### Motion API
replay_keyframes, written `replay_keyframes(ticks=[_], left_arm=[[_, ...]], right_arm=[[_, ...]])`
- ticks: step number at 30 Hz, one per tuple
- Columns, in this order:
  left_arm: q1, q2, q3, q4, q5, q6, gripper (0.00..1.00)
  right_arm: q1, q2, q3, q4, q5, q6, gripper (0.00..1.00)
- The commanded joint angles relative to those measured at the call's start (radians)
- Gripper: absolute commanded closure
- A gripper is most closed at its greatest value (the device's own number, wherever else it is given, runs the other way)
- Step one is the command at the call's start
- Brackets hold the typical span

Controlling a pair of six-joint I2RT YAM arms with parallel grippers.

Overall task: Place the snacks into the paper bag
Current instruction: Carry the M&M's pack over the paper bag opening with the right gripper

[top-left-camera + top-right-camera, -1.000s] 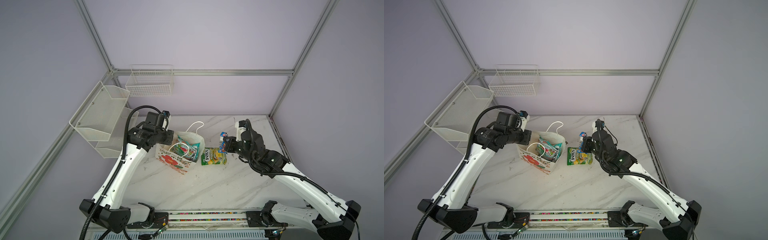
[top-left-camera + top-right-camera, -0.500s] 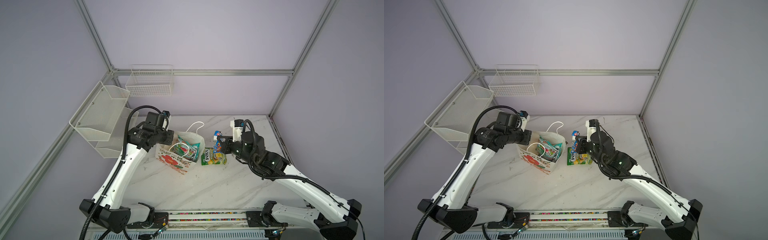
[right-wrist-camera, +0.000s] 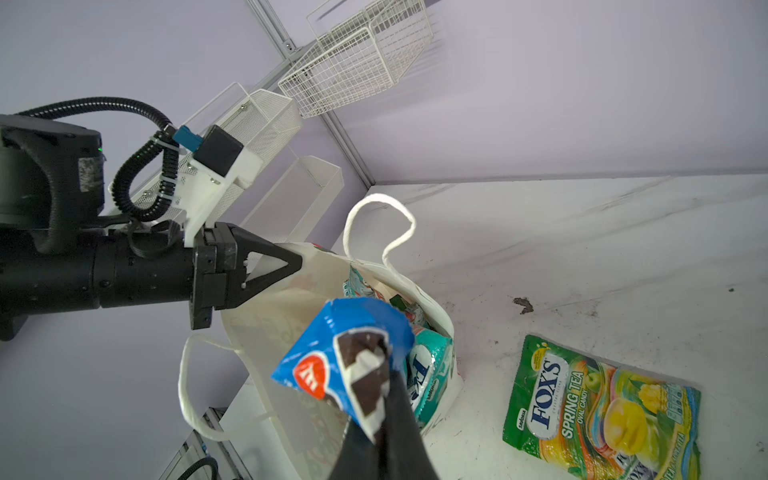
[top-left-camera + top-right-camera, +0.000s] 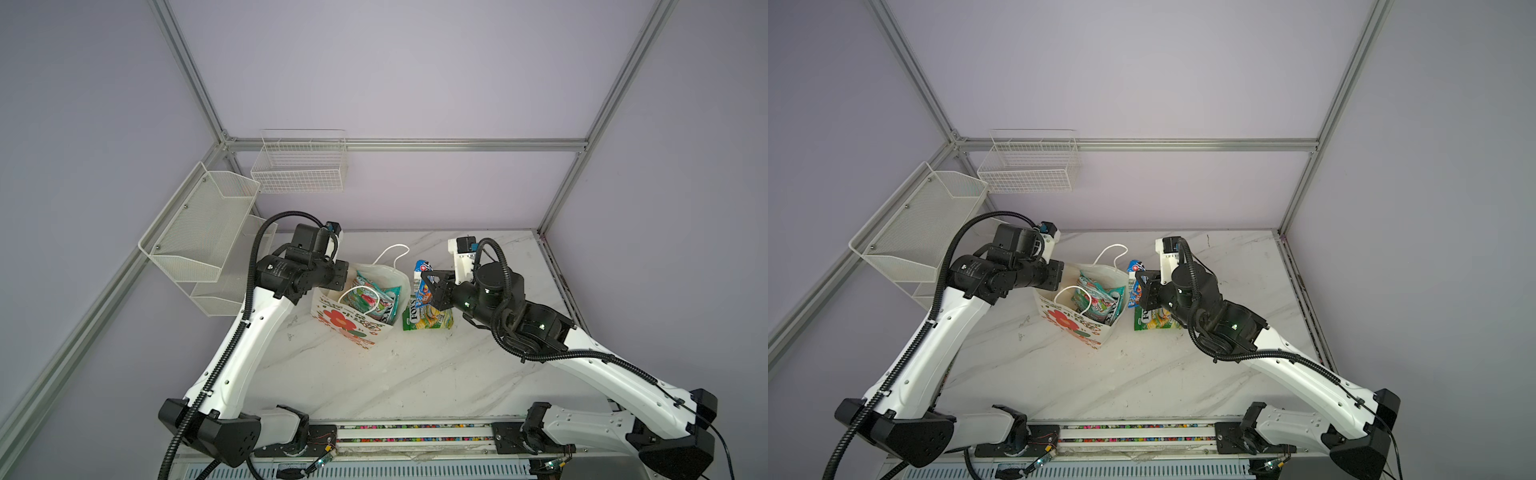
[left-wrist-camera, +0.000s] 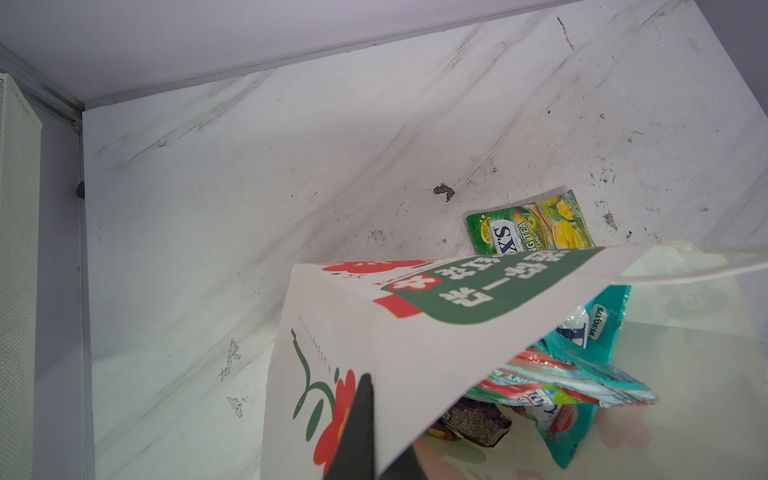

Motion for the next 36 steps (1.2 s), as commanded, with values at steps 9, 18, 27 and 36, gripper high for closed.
replay_keyframes(ticks=[9, 18, 27, 36], left_arm=[[-0.009, -0.038, 0.019, 0.035, 0.028, -0.011, 1.0], [-0.013, -0.036, 0.025, 0.033, 0.031, -0.01, 1.0], [-0.021, -0.037, 0.027, 0.03, 0.031, -0.01, 1.0], [-0.024, -0.035, 0.034, 0.029, 0.028, -0.008, 1.0]], right_arm=[[0.08, 0.06, 0.068, 0.081, -0.011, -0.083, 0.88], [0.127, 0.13, 0.126, 0.095, -0.005, -0.127, 0.87], [0.138, 0.182, 0.176, 0.097, 0.007, -0.157, 0.87], [0.148, 0.228, 0.207, 0.111, -0.022, -0.174, 0.85]])
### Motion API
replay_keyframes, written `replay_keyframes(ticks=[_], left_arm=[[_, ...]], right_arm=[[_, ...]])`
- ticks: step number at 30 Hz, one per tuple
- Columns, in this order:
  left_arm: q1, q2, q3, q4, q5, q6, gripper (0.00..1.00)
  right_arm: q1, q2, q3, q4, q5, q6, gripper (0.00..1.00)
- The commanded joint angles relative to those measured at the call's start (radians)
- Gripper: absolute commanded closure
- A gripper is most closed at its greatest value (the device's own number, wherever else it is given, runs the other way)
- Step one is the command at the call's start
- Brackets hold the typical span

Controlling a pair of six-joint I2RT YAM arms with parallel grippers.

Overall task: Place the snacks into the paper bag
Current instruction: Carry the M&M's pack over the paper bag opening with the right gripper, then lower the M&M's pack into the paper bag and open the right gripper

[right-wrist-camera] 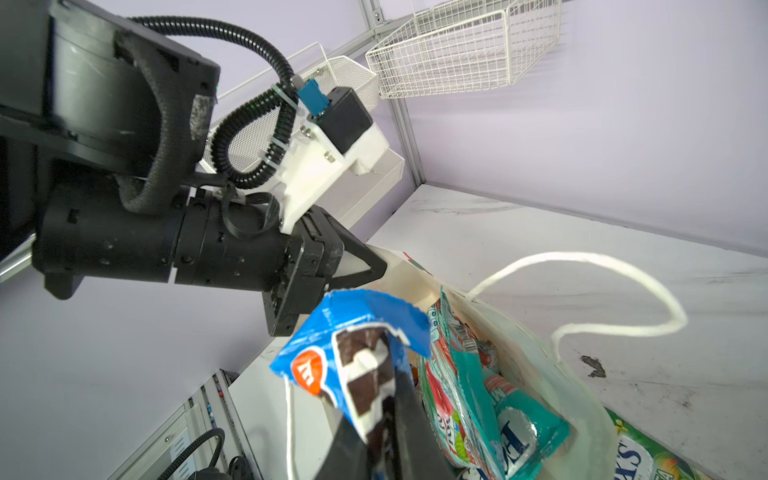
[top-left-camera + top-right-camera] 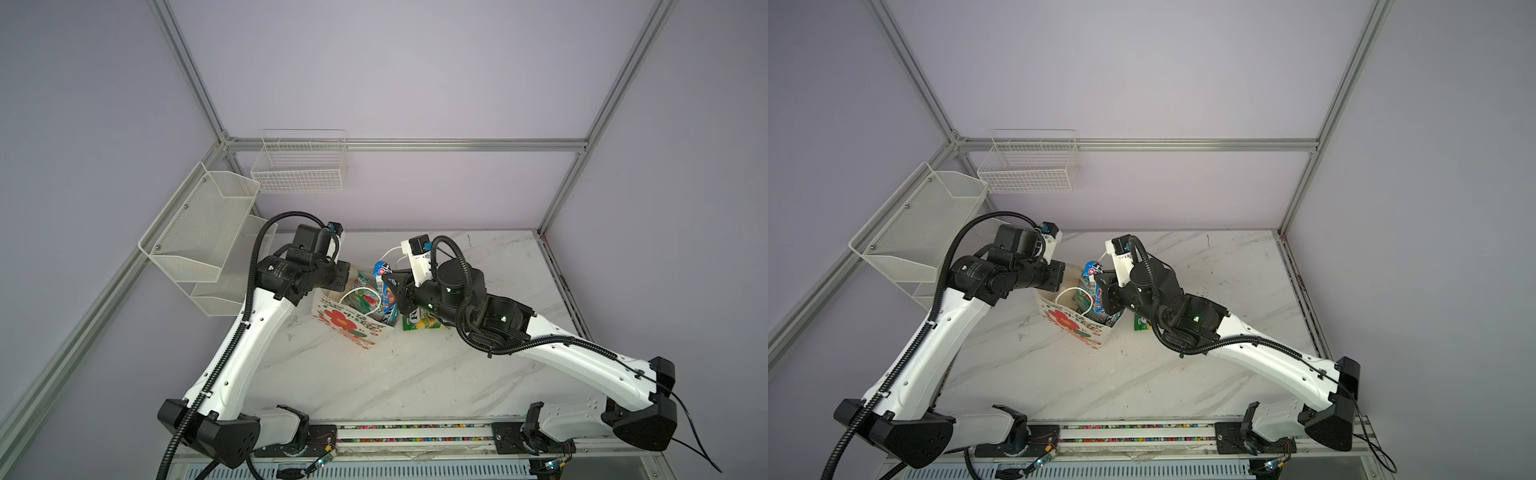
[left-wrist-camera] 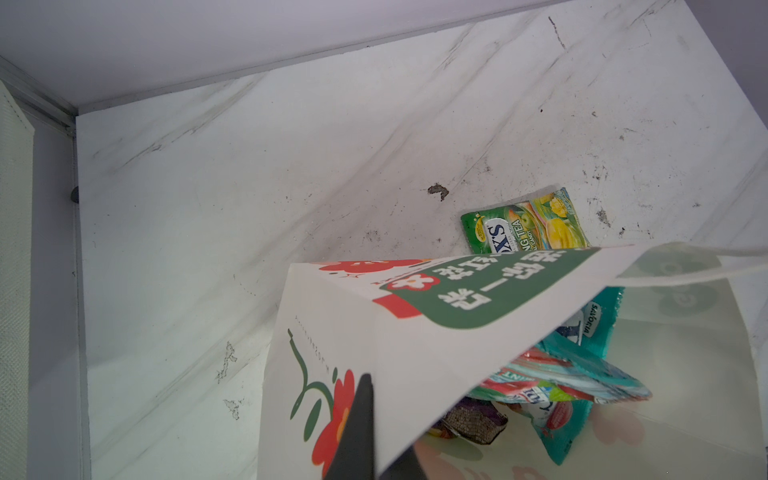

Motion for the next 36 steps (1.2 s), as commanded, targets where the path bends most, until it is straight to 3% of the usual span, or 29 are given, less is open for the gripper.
replay_keyframes(ticks=[1, 29, 30, 33, 34, 36], left_arm=[[-0.012, -0.032, 0.036, 0.03, 0.028, -0.007, 1.0], [-0.018, -0.033, 0.034, 0.029, 0.024, -0.007, 1.0], [-0.018, -0.033, 0.034, 0.029, 0.024, -0.007, 1.0], [-0.018, -0.035, 0.033, 0.028, 0.022, -0.006, 1.0], [-0.018, -0.035, 0.032, 0.029, 0.021, -0.006, 1.0], [-0.018, -0.038, 0.03, 0.028, 0.018, -0.005, 1.0]], right_arm=[[0.008, 0.011, 0.039, 0.039, -0.022, -0.023, 0.84], [0.023, 0.128, 0.092, 0.071, -0.08, -0.028, 0.81], [0.024, 0.126, 0.092, 0.075, -0.081, -0.026, 0.79], [0.025, 0.118, 0.091, 0.078, -0.084, -0.026, 0.55], [0.025, 0.11, 0.088, 0.076, -0.081, -0.027, 0.4], [0.024, 0.092, 0.076, 0.075, -0.059, -0.024, 0.22]])
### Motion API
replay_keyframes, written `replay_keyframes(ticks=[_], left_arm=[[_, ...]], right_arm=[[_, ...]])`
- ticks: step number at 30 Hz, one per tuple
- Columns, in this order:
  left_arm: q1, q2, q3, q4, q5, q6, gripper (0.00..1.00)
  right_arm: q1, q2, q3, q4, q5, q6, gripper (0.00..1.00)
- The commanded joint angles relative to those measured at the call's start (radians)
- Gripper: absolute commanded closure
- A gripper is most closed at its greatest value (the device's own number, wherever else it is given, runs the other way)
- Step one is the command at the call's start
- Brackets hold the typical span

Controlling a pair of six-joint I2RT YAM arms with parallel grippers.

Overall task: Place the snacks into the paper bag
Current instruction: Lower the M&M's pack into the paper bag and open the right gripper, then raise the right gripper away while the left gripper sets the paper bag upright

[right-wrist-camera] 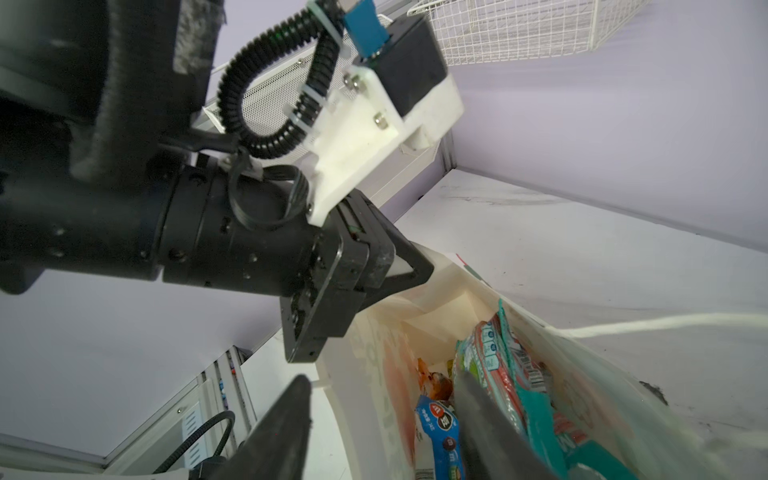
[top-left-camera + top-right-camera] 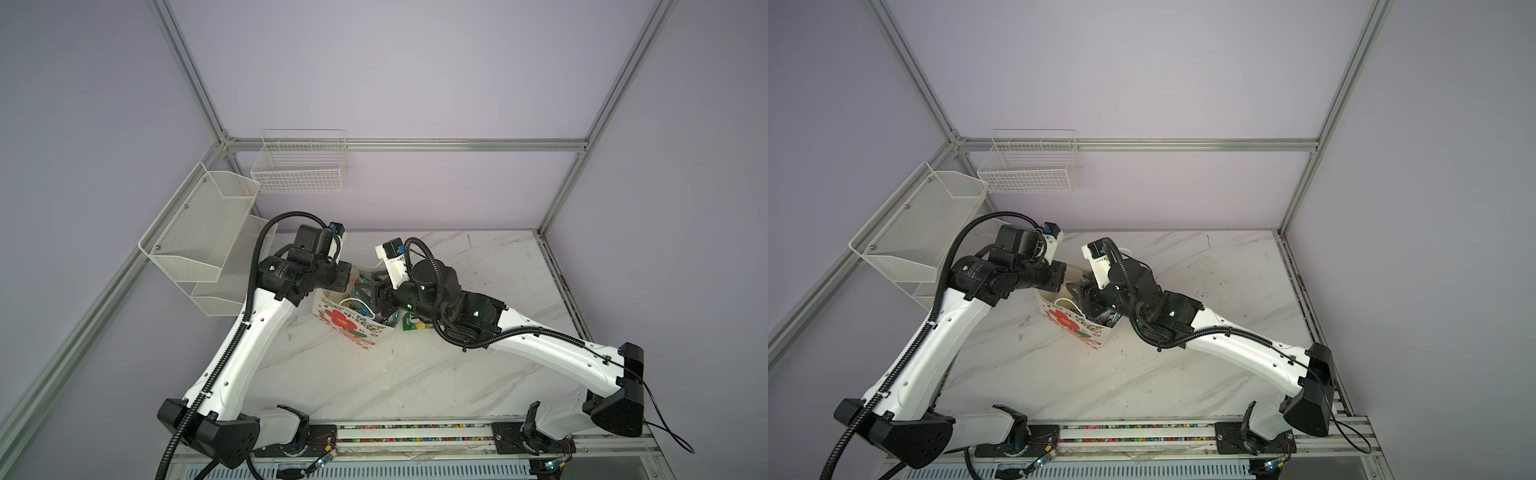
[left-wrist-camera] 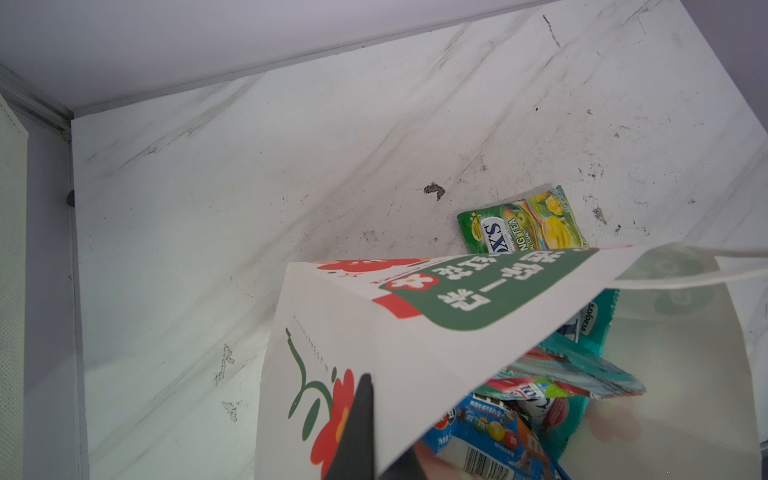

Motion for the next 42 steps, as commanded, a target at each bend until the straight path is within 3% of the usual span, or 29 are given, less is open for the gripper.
replay_keyframes(ticks=[1, 6, 13, 17, 20, 30, 32, 35, 40, 42], left_arm=[[-0.007, -0.039, 0.029, 0.027, 0.018, -0.005, 1.0], [-0.007, -0.04, 0.024, 0.028, 0.013, -0.003, 1.0], [-0.007, -0.042, 0.034, 0.029, 0.008, 0.002, 1.0], [-0.007, -0.035, 0.046, 0.026, 0.019, -0.002, 1.0], [-0.007, -0.03, 0.055, 0.026, 0.022, -0.004, 1.0], [-0.008, -0.03, 0.056, 0.026, 0.048, -0.004, 1.0], [-0.008, -0.031, 0.056, 0.027, 0.053, -0.003, 1.0], [-0.008, -0.028, 0.057, 0.03, 0.047, 0.003, 1.0], [-0.007, -0.024, 0.057, 0.038, 0.024, 0.009, 1.0], [-0.007, -0.019, 0.057, 0.046, 0.01, 0.01, 1.0]], right_arm=[[0.006, -0.04, 0.019, 0.018, 0.035, -0.008, 0.15], [0.007, -0.084, 0.027, -0.09, 0.172, -0.008, 0.03], [0.007, -0.212, -0.032, -0.155, 0.438, -0.097, 0.03], [0.001, -0.21, -0.037, -0.187, 0.514, -0.138, 0.03], [-0.029, -0.164, -0.01, -0.226, 0.492, -0.14, 0.03], [-0.19, -0.035, 0.078, -0.207, 0.221, -0.214, 0.09], [-0.196, -0.01, 0.1, -0.21, 0.178, -0.232, 0.15], [-0.201, 0.019, 0.125, -0.212, 0.122, -0.241, 0.53], [-0.2, 0.021, 0.154, -0.214, 0.058, -0.244, 1.0], [-0.201, 0.017, 0.173, -0.222, 0.052, -0.235, 1.0]])
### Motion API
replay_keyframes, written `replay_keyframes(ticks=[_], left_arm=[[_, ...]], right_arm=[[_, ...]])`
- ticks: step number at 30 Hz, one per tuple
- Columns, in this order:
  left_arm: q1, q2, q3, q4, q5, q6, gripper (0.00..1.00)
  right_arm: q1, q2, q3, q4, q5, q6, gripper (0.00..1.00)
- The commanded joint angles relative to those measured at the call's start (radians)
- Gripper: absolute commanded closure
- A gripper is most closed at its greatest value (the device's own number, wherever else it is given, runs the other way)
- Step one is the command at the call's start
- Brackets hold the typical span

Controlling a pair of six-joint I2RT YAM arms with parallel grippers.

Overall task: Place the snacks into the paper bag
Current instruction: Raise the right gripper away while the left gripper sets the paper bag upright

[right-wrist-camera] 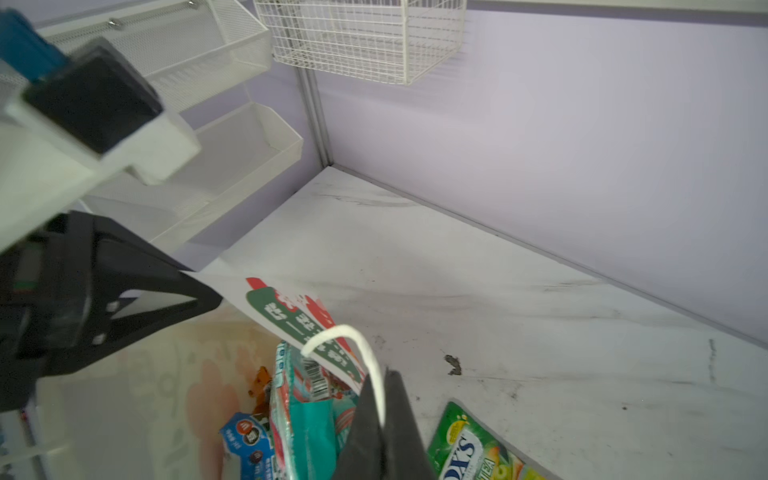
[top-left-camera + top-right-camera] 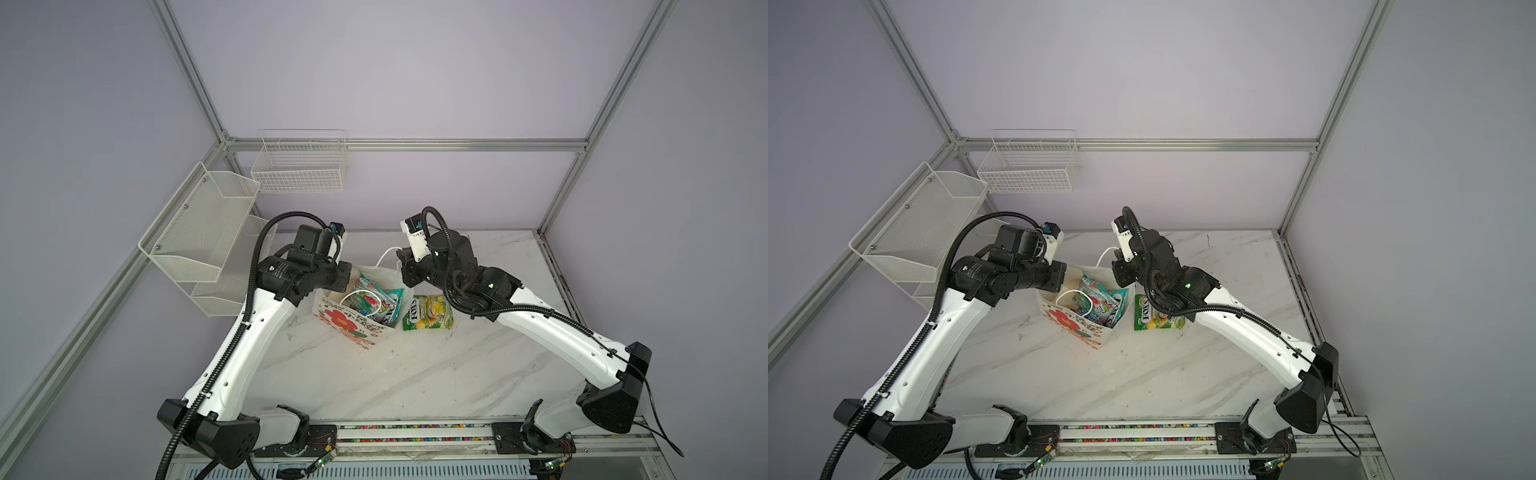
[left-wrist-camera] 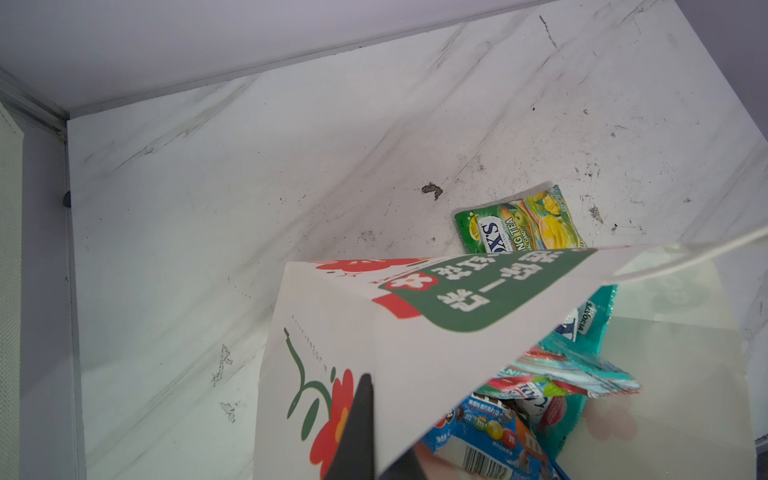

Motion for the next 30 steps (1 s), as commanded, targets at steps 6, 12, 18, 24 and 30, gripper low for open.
replay_keyframes(ticks=[6, 12, 18, 24, 30], left_arm=[[-0.004, 0.027, 0.121, 0.05, -0.049, 0.01, 0.35], [-0.005, -0.003, 0.266, 0.031, -0.128, -0.04, 0.06], [-0.007, -0.112, 0.175, 0.045, -0.054, -0.108, 0.02], [-0.009, -0.114, 0.03, 0.089, -0.003, -0.126, 0.04], [-0.017, -0.045, 0.008, 0.123, 0.072, -0.106, 0.09]], right_arm=[[-0.001, -0.017, 0.059, -0.017, -0.038, 0.013, 1.0], [-0.001, -0.01, 0.065, -0.051, -0.009, 0.025, 1.0], [-0.001, -0.022, 0.044, -0.054, -0.006, 0.036, 1.0], [-0.002, -0.024, 0.027, -0.05, -0.022, 0.045, 1.0], [-0.001, -0.05, -0.003, -0.043, -0.033, 0.064, 1.0]])
